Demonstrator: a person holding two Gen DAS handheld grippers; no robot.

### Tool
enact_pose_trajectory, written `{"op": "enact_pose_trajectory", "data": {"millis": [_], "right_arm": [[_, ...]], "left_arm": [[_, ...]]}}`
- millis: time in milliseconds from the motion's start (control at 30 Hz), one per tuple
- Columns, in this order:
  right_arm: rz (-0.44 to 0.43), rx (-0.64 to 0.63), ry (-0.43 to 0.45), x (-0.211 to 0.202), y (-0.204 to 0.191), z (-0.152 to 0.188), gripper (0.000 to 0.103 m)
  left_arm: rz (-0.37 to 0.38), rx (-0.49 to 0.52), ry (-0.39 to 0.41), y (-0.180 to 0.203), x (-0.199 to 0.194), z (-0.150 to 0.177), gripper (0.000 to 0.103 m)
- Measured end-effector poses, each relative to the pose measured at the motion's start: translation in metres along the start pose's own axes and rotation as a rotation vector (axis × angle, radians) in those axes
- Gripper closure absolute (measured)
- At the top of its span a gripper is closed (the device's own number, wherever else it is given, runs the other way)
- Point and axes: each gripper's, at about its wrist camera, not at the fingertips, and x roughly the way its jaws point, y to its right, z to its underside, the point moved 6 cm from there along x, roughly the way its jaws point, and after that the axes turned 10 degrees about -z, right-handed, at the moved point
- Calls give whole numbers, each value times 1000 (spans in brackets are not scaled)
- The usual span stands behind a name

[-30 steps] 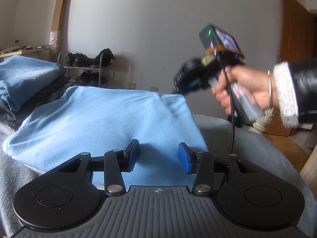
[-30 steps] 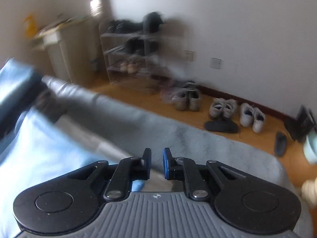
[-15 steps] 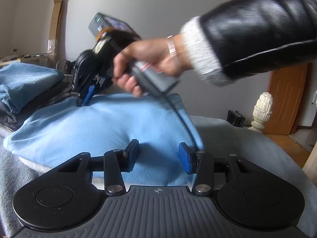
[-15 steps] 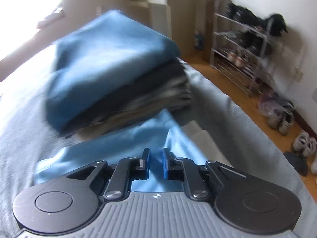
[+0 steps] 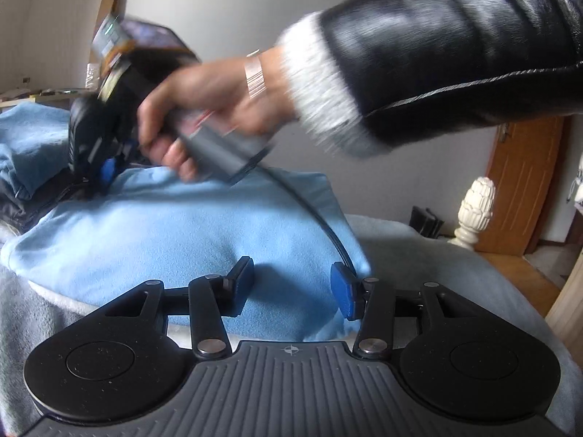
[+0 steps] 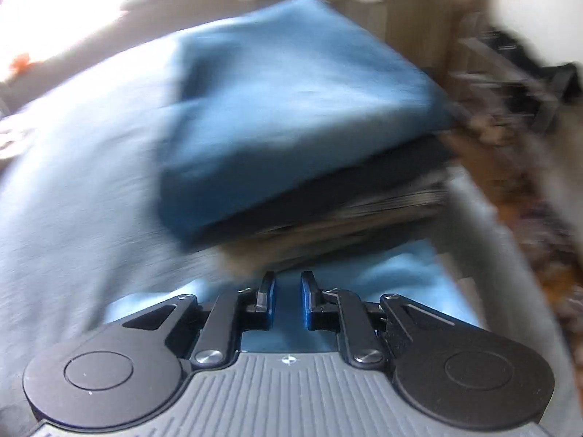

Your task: Fold clothes

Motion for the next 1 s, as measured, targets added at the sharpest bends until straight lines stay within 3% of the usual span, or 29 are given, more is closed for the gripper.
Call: {"op": "enact_pose_trajectory", "data": {"millis": [67,200,300,333,367,467,533,633,733,900,1000], "right_arm": [[15,42,65,-8,2,-6,88],[-257,-51,37,-40,-29,-9,87],[-417,-182,-98,-43,-62,0,83],[-430,-209,-135,-38,-71,4,83],[-425,-226,-167,-29,-77,8,83],[-273,-180,-160,2,-72,5,83],[-238,-67,-65,-1,-64,-4,83],[-234,82,71,-23,-54,-13,81],[-195,198,173,-59,-52,-6,71],[-68,388,293,-125,-67,27,66],[17,479,345,-165,-80,53,62]], "left_arm": [[27,3,-27,-5,-2,-8,57],[135,124,-66,-20,-22,-21,55],[217,194,-108,-33,-41,-23,52],[236,206,-117,-36,-46,-23,52],[245,211,-121,-39,-50,-22,51],[255,198,-141,-51,-61,-19,51],[244,157,-161,-63,-68,-16,51],[229,77,-192,-95,-89,-19,51],[208,31,-187,-129,-114,-28,47],[177,-81,-148,-172,-145,-48,37],[94,-167,-99,-200,-161,-57,33]]}}
